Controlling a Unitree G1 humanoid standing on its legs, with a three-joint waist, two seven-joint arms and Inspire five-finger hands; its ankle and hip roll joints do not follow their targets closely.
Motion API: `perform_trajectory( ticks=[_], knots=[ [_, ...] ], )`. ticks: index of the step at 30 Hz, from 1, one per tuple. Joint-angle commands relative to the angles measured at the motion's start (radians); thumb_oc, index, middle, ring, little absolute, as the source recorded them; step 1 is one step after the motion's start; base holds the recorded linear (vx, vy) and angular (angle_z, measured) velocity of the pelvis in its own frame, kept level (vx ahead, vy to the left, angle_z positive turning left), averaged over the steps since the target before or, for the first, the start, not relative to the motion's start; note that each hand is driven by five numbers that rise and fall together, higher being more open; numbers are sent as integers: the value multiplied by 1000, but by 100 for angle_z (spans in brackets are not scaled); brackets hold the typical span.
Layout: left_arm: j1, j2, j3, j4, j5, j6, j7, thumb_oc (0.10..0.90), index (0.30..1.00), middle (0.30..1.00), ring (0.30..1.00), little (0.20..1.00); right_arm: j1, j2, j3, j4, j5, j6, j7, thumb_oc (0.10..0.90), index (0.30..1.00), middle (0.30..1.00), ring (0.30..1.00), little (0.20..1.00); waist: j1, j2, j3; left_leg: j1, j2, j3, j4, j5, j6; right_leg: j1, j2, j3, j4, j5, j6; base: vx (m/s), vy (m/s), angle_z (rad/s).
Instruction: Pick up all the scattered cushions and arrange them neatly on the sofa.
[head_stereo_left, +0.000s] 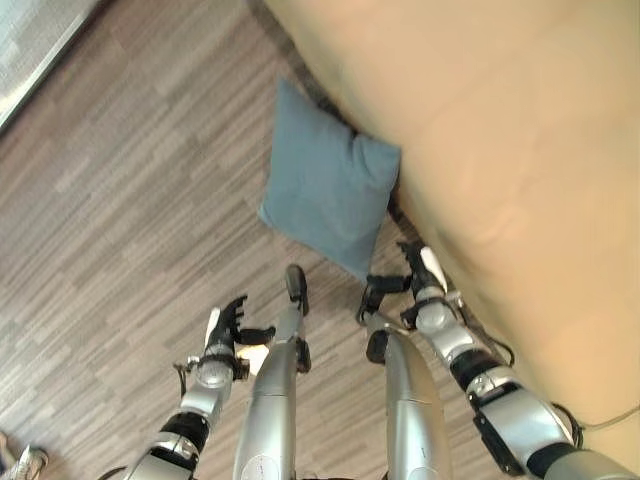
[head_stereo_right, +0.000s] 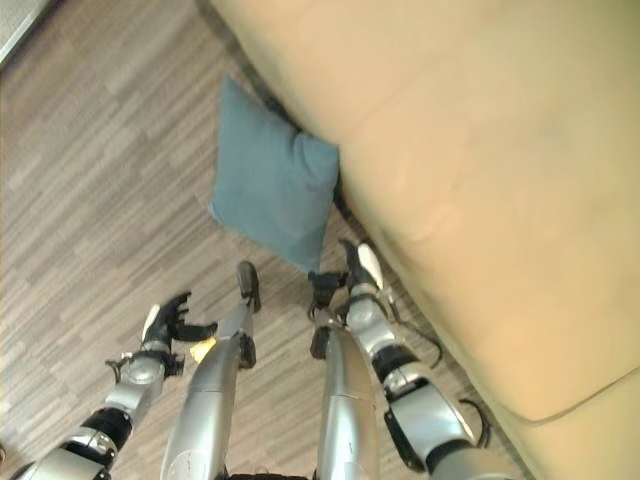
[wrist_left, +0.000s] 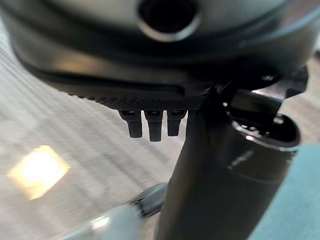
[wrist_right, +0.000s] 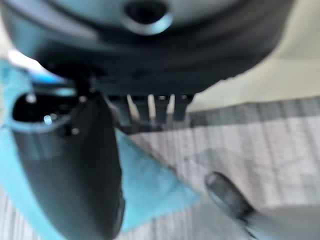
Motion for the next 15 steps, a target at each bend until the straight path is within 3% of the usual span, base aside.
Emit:
perform_trajectory(
  ticks=[1, 10, 15],
  knots=[
    [70, 49, 35, -75, -45, -53, 55, 800, 900, 900, 900, 900, 46, -33, -10, -73, 62, -27, -66, 800, 900, 900, 900, 900, -5, 6, -25, -121, -15, -34, 130, -159, -19, -33, -2, 49, -98, 8, 111, 14, -14, 10],
    [69, 95, 41, -200, -97, -72, 75, 800, 900, 900, 900, 900, -78, -98, -58, -61, 198, -48, -88, 800, 900, 900, 900, 900, 4, 1, -25, -352, -11, -57, 289, -208, 2, -255, -20, 64, 78, -43, 104, 48, -4, 8],
    [77, 111, 25, -247, -96, -76, 74, 800, 900, 900, 900, 900, -166, -122, -63, -45, 262, -61, -91, 800, 900, 900, 900, 900, 23, 3, -25, -399, -27, -64, 305, -212, 10, -308, -29, 69, 112, -61, 104, 54, 13, 4]
  ],
)
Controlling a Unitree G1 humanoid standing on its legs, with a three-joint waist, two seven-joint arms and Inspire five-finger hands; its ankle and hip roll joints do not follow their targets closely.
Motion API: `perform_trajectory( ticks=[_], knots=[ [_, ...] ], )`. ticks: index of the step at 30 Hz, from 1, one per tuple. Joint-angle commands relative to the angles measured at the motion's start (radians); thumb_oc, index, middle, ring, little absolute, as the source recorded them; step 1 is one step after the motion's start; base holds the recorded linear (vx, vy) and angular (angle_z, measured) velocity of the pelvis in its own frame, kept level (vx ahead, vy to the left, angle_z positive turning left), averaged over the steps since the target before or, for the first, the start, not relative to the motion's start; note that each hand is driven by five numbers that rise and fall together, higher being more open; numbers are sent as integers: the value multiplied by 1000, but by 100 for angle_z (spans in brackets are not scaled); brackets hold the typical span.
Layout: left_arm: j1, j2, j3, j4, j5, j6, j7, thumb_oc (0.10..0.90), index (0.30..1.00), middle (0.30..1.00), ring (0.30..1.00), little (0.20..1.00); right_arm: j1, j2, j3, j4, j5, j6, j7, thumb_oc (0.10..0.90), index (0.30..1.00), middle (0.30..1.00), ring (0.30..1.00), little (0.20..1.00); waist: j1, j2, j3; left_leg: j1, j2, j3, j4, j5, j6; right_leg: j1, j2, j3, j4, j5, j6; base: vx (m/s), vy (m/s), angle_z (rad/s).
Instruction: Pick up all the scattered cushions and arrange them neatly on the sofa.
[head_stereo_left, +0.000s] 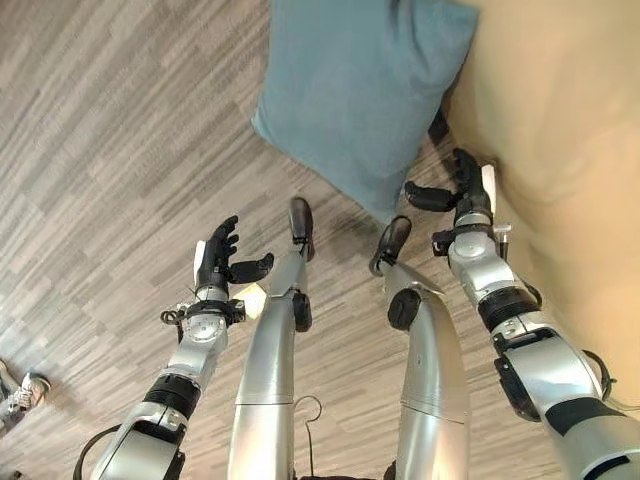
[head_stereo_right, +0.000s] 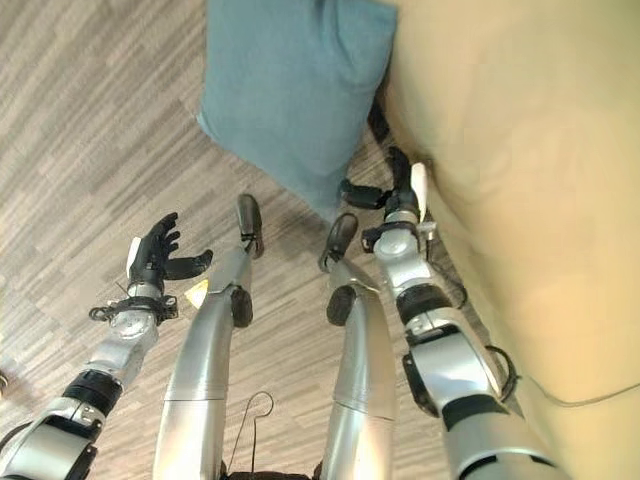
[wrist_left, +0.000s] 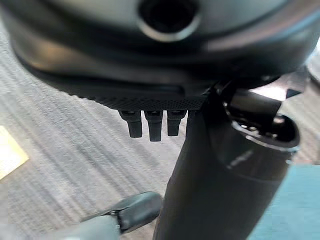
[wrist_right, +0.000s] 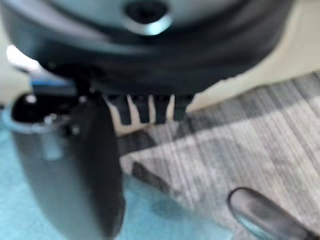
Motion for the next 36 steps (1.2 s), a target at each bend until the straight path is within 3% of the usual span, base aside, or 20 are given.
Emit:
perform_trajectory(
  ticks=[1, 18, 19, 20, 21, 29, 36],
  knots=[
    [119, 50, 18, -83, -17, -43, 38, 800, 900, 900, 900, 900, -7, -25, 9, -37, 59, -61, -32, 800, 900, 900, 900, 900, 25, 10, -28, 0, -30, -43, 50, -172, -12, 49, 17, 60, -75, -38, 117, 43, 32, 5],
    [29, 41, -103, -187, -46, -77, 25, 800, 900, 900, 900, 900, -370, -2, 133, 27, 228, -113, -22, 800, 900, 900, 900, 900, 129, 61, -28, -29, -91, -84, 41, -155, -8, 15, -17, 54, -5, -89, 106, 22, -10, 10],
    [24, 39, -112, -189, -40, -77, 23, 800, 900, 900, 900, 900, -383, 2, 141, 17, 231, -121, -21, 604, 606, 606, 606, 606, 134, 62, -28, -27, -93, -86, 39, -153, -8, 15, -18, 54, -5, -90, 106, 8, -9, 16],
    [18, 38, -117, -189, -36, -78, 23, 800, 900, 900, 900, 900, -394, 0, 149, 5, 236, -127, -23, 483, 425, 425, 425, 425, 137, 63, -29, -25, -94, -88, 35, -151, -9, 16, -20, 54, -5, -90, 106, 11, -11, 15],
    [15, 37, -121, -189, -32, -78, 23, 800, 900, 900, 900, 900, -401, -1, 153, -7, 241, -134, -23, 400, 300, 300, 300, 300, 139, 64, -29, -25, -96, -89, 33, -149, -10, 18, -21, 53, -5, -91, 106, 6, -14, 12],
    [17, 31, -99, -183, -10, -63, 32, 800, 900, 900, 900, 900, -346, 1, 141, -165, 220, -163, -40, 400, 300, 300, 300, 300, 132, 44, -40, -1, -94, -102, -7, -133, -18, 52, -20, 38, -35, -86, 108, 2, -13, 6],
    [35, 22, -64, -182, 19, -42, 38, 800, 900, 900, 900, 900, -222, 3, 112, -250, 141, -145, -41, 400, 300, 300, 300, 300, 107, 13, -41, 82, -82, -115, -60, -122, -27, 137, -2, 22, -88, -67, 111, -4, -4, 2]
  ],
)
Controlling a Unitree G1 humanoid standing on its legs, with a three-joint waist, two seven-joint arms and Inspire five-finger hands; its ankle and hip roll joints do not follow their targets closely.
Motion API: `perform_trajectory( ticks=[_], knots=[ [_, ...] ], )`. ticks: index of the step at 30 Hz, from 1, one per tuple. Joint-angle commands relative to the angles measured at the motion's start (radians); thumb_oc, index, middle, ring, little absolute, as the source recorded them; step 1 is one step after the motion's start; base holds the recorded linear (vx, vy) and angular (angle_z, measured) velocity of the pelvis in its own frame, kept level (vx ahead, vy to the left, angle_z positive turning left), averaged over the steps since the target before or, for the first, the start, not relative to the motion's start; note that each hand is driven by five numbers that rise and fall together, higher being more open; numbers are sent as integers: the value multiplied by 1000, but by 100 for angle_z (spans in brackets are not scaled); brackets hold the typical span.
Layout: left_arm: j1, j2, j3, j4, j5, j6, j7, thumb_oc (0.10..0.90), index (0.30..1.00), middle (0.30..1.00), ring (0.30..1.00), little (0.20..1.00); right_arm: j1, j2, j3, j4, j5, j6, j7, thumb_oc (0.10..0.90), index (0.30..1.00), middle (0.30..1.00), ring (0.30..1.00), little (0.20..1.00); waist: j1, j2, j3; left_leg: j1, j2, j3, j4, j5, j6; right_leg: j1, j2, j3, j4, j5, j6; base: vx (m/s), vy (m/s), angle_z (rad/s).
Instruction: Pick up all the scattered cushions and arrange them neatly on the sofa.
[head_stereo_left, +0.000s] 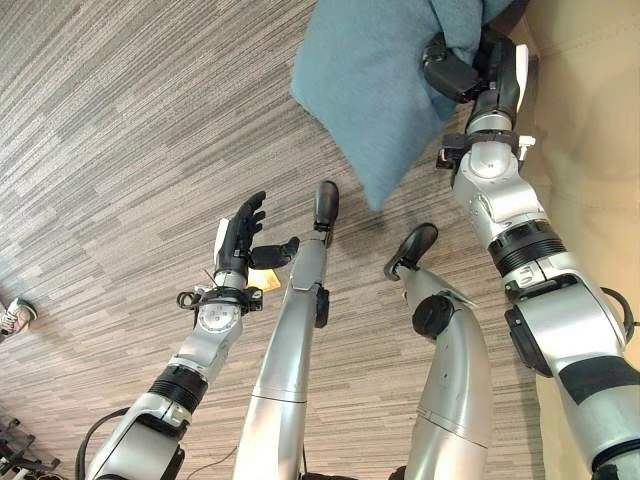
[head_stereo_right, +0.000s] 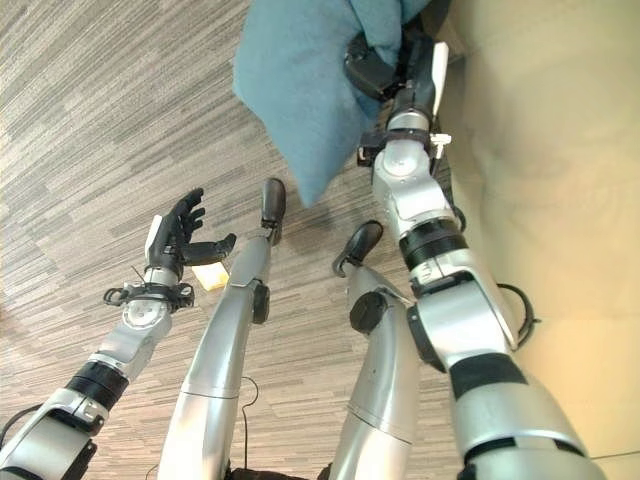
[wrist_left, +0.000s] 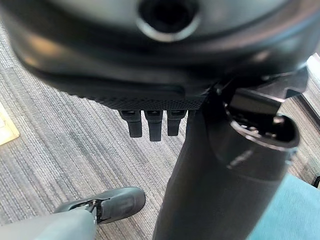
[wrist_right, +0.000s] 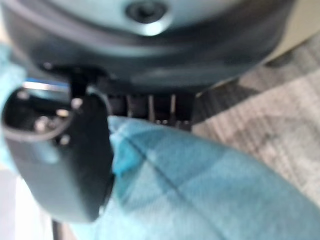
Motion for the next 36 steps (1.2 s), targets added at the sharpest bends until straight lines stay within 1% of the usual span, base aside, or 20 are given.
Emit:
perform_trajectory(
  ticks=[1, 6, 8, 9, 10, 12, 13, 14, 19, 20, 21, 24, 25, 26, 29, 31, 33, 34, 35, 36],
  knots=[
    [79, 17, 43, -62, 50, -18, 33, 800, 900, 900, 900, 900, 26, 21, 27, -135, -77, -84, 23, 400, 300, 300, 300, 300, -9, 5, -38, 86, -33, 4, -15, -172, 31, 125, 45, 115, -173, 20, 165, -19, -33, 8],
    [106, 21, 67, -80, 81, -7, 20, 800, 900, 900, 900, 900, 136, -38, 19, -210, -169, -66, 46, 400, 300, 300, 300, 300, -24, -26, -44, 183, -21, 2, -62, -165, 17, 217, 56, 93, -220, 36, 170, -34, -36, -2],
    [118, 22, 79, -86, 89, -3, 14, 800, 900, 900, 900, 900, 181, -64, 15, -249, -199, -66, 57, 400, 300, 300, 300, 300, -33, -46, -54, 228, -14, 2, -82, -163, 10, 262, 63, 77, -248, 42, 174, -42, -48, -9],
    [132, 20, 89, -89, 93, 1, 5, 800, 900, 900, 900, 900, 237, -85, 9, -288, -230, -68, 73, 400, 300, 300, 300, 300, -43, -63, -65, 273, -9, 4, -102, -162, 6, 306, 68, 63, -274, 53, 178, -31, -48, -11],
    [133, 20, 88, -90, 93, 1, 5, 800, 900, 900, 900, 900, 240, -85, 8, -290, -231, -67, 73, 400, 300, 300, 300, 300, -42, -62, -64, 277, -8, 3, -105, -161, 6, 311, 68, 62, -277, 54, 178, -25, -57, -11],
    [158, 19, 106, -101, 97, 3, -3, 800, 900, 900, 900, 900, 316, -131, 1, -367, -274, -68, 97, 400, 300, 300, 300, 300, -52, -85, -83, 338, -2, 4, -131, -161, 0, 370, 77, 50, -312, 59, 180, -13, -40, -7],
    [159, 19, 106, -101, 97, 4, -3, 800, 900, 900, 900, 900, 317, -131, 0, -367, -275, -67, 97, 400, 300, 300, 300, 300, -52, -85, -82, 339, -1, 4, -132, -161, 0, 372, 78, 50, -313, 59, 180, -2, -37, -8],
    [181, 18, 116, -103, 103, 9, -12, 800, 900, 900, 900, 900, 394, -154, -18, -431, -300, -73, 115, 400, 300, 300, 300, 300, -63, -106, -102, 394, 6, 4, -148, -164, -1, 427, 85, 41, -342, 66, 182, 16, -32, -11],
    [246, 6, 155, -135, 90, 13, -27, 800, 900, 900, 900, 900, 573, -187, -88, -539, -308, -89, 156, 400, 300, 300, 300, 300, -86, -151, -143, 556, 19, 12, -199, -171, -5, 587, 102, 18, -416, 79, 187, 22, -39, -15],
    [272, -3, 172, -143, 72, 15, -37, 800, 900, 900, 900, 900, 634, -193, -112, -590, -319, -89, 173, 400, 300, 300, 300, 300, -95, -161, -159, 618, 25, 18, -225, -171, -4, 646, 112, 14, -450, 85, 188, 33, -27, -21],
    [274, -3, 171, -144, 71, 15, -38, 800, 900, 900, 900, 900, 638, -193, -113, -594, -320, -87, 173, 400, 300, 300, 300, 300, -94, -161, -158, 623, 25, 18, -228, -170, -4, 651, 112, 13, -452, 85, 188, 46, -19, -23],
    [330, -22, 199, -184, 14, 12, -65, 800, 900, 900, 900, 900, 721, -226, -152, -670, -339, -93, 198, 400, 300, 300, 300, 300, -106, -173, -190, 714, 29, 30, -264, -167, -4, 748, 127, 8, -505, 91, 191, 32, -5, -16],
    [331, -21, 198, -184, 14, 12, -65, 800, 900, 900, 900, 900, 721, -226, -152, -671, -339, -92, 198, 400, 300, 300, 300, 300, -105, -173, -190, 716, 30, 30, -265, -167, -4, 749, 127, 8, -506, 92, 191, 66, 9, -14],
    [360, -33, 217, -201, -27, 8, -89, 800, 900, 900, 900, 900, 765, -258, -182, -727, -349, -102, 218, 400, 300, 300, 300, 300, -119, -179, -221, 774, 34, 39, -291, -164, -6, 813, 139, 9, -547, 97, 195, 80, 20, -13],
    [388, -38, 229, -217, -54, 10, -111, 800, 900, 900, 900, 900, 808, -285, -214, -781, -356, -113, 239, 400, 300, 300, 300, 300, -131, -182, -250, 818, 33, 54, -322, -139, 1, 862, 147, -2, -591, 125, 191, 5, 46, -17],
    [418, -60, 242, -238, -119, 8, -138, 800, 900, 900, 900, 900, 837, -332, -253, -846, -348, -128, 263, 400, 300, 300, 300, 300, -157, -191, -304, 897, 37, 75, -360, -141, -2, 944, 163, 14, -637, 132, 200, 107, 50, -16],
    [429, -80, 249, -242, -138, 8, -141, 800, 900, 900, 900, 900, 848, -332, -280, -874, -335, -137, 271, 400, 300, 300, 300, 300, -170, -191, -340, 948, 39, 89, -385, -143, -3, 997, 175, 27, -668, 135, 206, 117, 53, -23],
    [427, -106, 257, -233, -173, -1, -131, 800, 900, 900, 900, 900, 838, -322, -292, -898, -325, -144, 273, 400, 300, 300, 300, 300, -181, -191, -375, 1003, 40, 105, -416, -144, -5, 1048, 185, 36, -704, 139, 214, 96, 31, -28],
    [427, -106, 257, -232, -173, -2, -131, 800, 900, 900, 900, 900, 838, -322, -292, -898, -325, -143, 273, 400, 300, 300, 300, 300, -180, -191, -373, 1007, 40, 106, -418, -143, -5, 1052, 186, 37, -706, 140, 215, 143, 39, -23],
    [423, -132, 266, -231, -203, -13, -116, 800, 900, 900, 900, 900, 826, -313, -299, -930, -318, -154, 275, 400, 300, 300, 300, 300, -192, -187, -412, 1052, 41, 123, -443, -145, -8, 1095, 194, 50, -740, 144, 222, 80, 22, -29]
  ],
)
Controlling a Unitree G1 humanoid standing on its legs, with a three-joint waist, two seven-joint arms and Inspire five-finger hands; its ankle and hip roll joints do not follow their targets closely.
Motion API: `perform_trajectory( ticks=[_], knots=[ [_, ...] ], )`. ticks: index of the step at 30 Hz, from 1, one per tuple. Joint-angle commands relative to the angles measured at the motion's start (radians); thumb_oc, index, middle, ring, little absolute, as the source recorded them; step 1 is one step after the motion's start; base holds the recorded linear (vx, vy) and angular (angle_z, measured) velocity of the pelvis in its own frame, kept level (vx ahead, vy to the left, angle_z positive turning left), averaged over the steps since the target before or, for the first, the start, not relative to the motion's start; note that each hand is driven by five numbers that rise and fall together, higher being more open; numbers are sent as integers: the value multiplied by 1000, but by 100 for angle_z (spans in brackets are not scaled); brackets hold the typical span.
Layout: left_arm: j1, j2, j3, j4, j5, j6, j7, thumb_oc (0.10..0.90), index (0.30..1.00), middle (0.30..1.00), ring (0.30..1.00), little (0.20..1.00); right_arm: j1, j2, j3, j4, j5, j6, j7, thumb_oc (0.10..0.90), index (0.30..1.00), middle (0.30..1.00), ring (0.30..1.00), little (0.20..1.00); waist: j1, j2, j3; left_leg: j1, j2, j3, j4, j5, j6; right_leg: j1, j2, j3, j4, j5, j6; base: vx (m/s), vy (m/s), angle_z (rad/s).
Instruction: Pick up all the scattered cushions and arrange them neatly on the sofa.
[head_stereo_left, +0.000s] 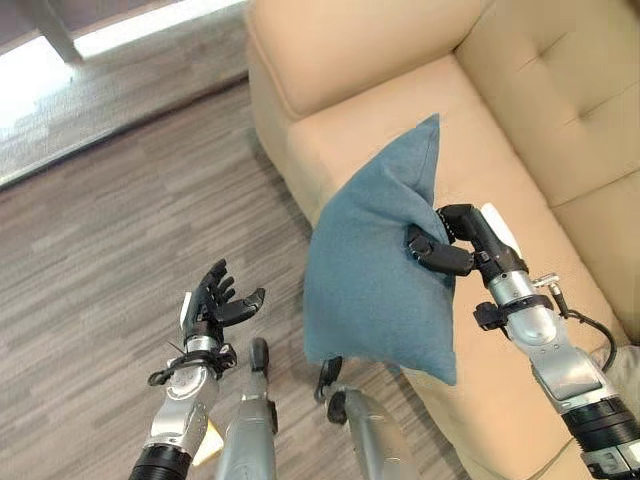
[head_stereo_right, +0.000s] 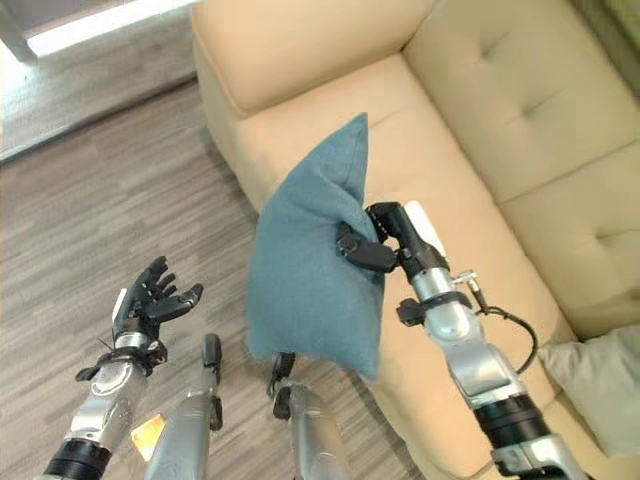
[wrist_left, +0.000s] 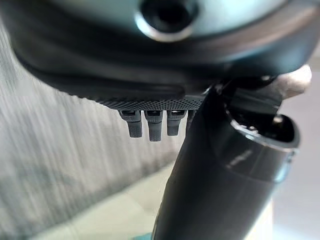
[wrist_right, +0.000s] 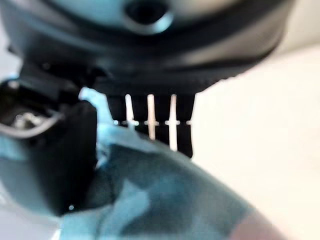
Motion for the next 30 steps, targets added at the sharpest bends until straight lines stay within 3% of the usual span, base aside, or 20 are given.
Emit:
perform_trajectory(
  ticks=[1, 5, 13, 20, 23, 26, 30],
  knots=[
    [17, -14, -12, -28, -43, -98, -16, 800, 900, 900, 900, 900, -125, -20, -84, -86, 59, -173, -74, 400, 300, 300, 300, 300, -46, -23, -254, 60, -16, 13, -16, -142, -31, 115, 31, -4, -176, 0, 93, 170, 54, -36],
    [35, -45, 6, -10, -76, -97, -12, 800, 900, 900, 900, 900, -138, 15, -92, -162, 98, -195, -44, 400, 300, 300, 300, 300, -70, -1, -339, 144, -18, 42, -50, -157, -34, 195, 41, 25, -232, 9, 101, 116, 38, -17],
    [29, -44, -1, 47, -95, -93, -34, 800, 900, 900, 900, 900, -208, 43, -47, -257, 162, -231, 16, 400, 300, 300, 300, 300, -114, 47, -434, 216, -13, 92, -55, -187, -36, 265, 52, 78, -301, 34, 111, 91, 61, -27],
    [37, -44, -3, 29, -149, -94, -71, 800, 900, 900, 900, 900, -241, 90, -20, -283, 202, -237, 40, 400, 300, 300, 300, 300, -124, 60, -448, 235, -6, 117, -55, -197, -32, 274, 55, 104, -310, 50, 115, 34, 32, -23],
    [30, -65, -31, 52, -266, -61, -150, 800, 900, 900, 900, 900, -269, 120, 2, -293, 218, -229, 57, 400, 300, 300, 300, 300, -135, 68, -455, 241, -4, 124, -55, -201, -31, 275, 56, 119, -315, 55, 117, 18, 43, -14],
    [7, -102, -96, 80, -364, -26, -200, 800, 900, 900, 900, 900, -305, 161, 31, -301, 220, -220, 62, 400, 300, 300, 300, 300, -145, 73, -458, 242, -5, 128, -55, -202, -28, 274, 57, 124, -312, 54, 117, 6, 34, -5],
    [-31, -122, -177, 86, -370, -14, -234, 800, 900, 900, 900, 900, -360, 197, 76, -301, 211, -220, 59, 400, 300, 300, 300, 300, -155, 77, -461, 243, -5, 129, -55, -205, -26, 270, 56, 130, -307, 54, 116, -5, 25, -5]
  ],
)
